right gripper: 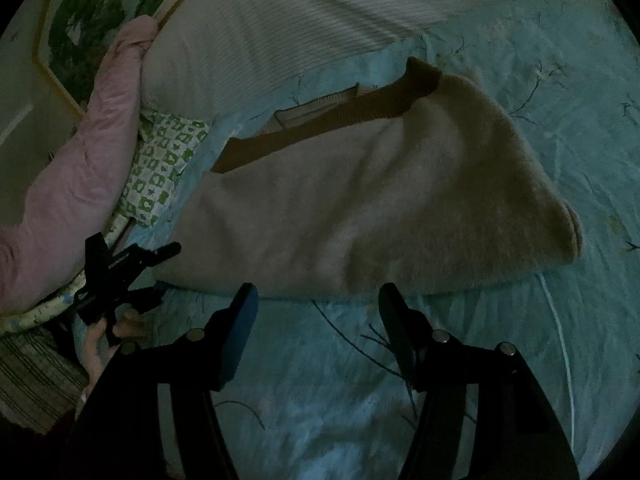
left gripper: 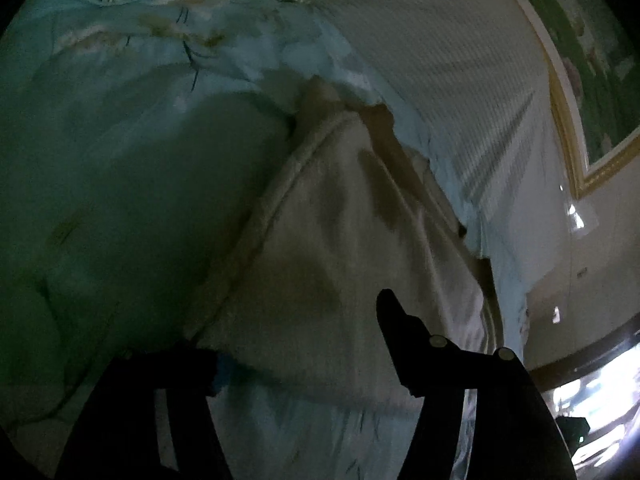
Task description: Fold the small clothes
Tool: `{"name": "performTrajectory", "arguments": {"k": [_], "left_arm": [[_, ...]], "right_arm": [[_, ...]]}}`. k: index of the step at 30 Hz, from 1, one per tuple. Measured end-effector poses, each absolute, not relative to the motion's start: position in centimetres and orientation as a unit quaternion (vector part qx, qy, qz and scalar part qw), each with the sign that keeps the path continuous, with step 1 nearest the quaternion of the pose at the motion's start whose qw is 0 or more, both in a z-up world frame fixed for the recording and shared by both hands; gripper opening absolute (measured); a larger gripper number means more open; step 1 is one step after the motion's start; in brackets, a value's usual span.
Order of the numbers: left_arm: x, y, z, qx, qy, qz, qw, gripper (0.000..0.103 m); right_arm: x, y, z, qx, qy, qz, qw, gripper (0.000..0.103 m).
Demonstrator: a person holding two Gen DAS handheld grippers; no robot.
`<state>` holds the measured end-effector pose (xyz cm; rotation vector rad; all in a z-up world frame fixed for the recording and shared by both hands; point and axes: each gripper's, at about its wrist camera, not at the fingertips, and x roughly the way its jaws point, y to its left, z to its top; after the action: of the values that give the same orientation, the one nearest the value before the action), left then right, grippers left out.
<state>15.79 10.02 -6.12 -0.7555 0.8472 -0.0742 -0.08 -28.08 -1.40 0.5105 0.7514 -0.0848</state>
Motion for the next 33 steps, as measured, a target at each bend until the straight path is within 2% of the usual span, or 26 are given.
{"name": "performTrajectory", "arguments": {"k": [3, 5, 6, 7, 9, 17, 24, 26, 27, 28, 33], "left_arm": [[16.4, 9.6, -6.0, -0.353, 0.394, -0.028, 0.848, 0.062], [16.8, 9.0, -5.6, -0.342, 0.390, -0.029, 0.855, 0.047], [17.0, 8.9, -5.6, -0.337, 0.390, -0.033, 0.856, 0.026], [17.3, 8.5, -5.4, -0.329, 0.393, -0.037, 0.858, 0.016], [17.4, 7.6, -4.5, -0.300, 0.388, -0.036, 0.871, 0.011], [17.8, 0.8, 0.5, -0.191, 0.351, -0.126, 0.908, 0.007], [18.8, -7.5, 0.0, -0.101, 0.368, -0.204, 0.901, 0.007], [19.1, -8.9, -0.8, -0.089, 0.381, -0.212, 0.896, 0.007], [19.3, -9.2, -1.2, -0.088, 0.387, -0.214, 0.893, 0.007], [19.4, -9.5, -1.5, -0.088, 0.390, -0.214, 0.891, 0.007], [19.9, -9.4, -1.8, -0.094, 0.392, -0.222, 0.888, 0.007]], "right_arm": [[0.2, -28.3, -1.3, 0.248, 0.362, -0.037, 0.898, 0.064], [0.3, -28.4, -1.1, 0.248, 0.359, -0.035, 0.899, 0.064], [0.4, -28.5, -1.1, 0.249, 0.357, -0.035, 0.900, 0.064], [0.5, -28.6, -1.0, 0.249, 0.355, -0.034, 0.900, 0.064], [0.7, -28.9, -0.9, 0.251, 0.352, -0.032, 0.901, 0.064], [3.3, -32.1, 0.6, 0.273, 0.343, 0.003, 0.899, 0.064], [9.6, -35.3, 2.1, 0.292, 0.359, 0.056, 0.885, 0.064], [12.4, -35.7, 1.8, 0.309, 0.368, 0.087, 0.873, 0.070], [13.5, -35.8, 1.6, 0.316, 0.374, 0.098, 0.867, 0.084], [15.4, -35.8, 1.2, 0.327, 0.384, 0.109, 0.857, 0.092], [21.7, -34.9, -0.4, 0.320, 0.430, 0.133, 0.833, 0.093]]}}
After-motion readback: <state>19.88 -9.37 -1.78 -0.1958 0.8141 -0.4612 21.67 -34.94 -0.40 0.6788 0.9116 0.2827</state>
